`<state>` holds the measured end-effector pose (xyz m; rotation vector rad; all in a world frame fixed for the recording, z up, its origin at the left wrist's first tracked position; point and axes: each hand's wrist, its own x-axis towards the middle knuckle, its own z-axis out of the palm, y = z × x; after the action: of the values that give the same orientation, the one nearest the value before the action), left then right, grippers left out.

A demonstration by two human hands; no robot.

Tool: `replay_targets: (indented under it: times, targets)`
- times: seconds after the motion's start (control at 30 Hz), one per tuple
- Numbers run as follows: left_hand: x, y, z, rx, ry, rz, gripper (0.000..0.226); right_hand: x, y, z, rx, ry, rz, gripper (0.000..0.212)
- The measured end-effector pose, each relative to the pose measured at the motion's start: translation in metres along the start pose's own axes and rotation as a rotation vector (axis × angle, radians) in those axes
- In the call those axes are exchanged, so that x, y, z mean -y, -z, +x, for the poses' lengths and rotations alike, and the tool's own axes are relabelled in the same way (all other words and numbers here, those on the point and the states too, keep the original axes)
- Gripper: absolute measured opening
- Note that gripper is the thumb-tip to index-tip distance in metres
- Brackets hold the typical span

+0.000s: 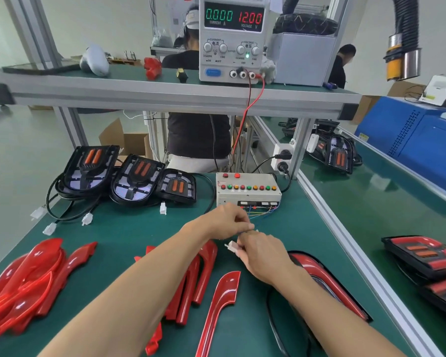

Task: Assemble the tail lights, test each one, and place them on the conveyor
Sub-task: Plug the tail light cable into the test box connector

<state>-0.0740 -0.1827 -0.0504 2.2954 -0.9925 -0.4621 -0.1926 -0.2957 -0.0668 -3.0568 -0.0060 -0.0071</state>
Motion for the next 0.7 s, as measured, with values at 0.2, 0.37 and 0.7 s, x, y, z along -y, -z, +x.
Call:
replay_targets:
  times: [0.2, 0.37, 0.7]
  targets:
    - [0.011, 0.000, 0.000, -0.195, 0.020, -0.145, 0.018, -0.019, 0.019, -0.004, -0.007, -0.038, 0.286, 0.017]
    - [0.019, 0.009, -0.009, -0.218, -0.004, -0.313, 0.016, -0.033, 0.015, -0.002, -0.056, -0.144, 0.541, 0.019]
    - [0.018, 0.014, -0.013, -0.172, -0.004, -0.373, 0.013, -0.028, 0.015, -0.001, -0.068, -0.179, 0.479, 0.030]
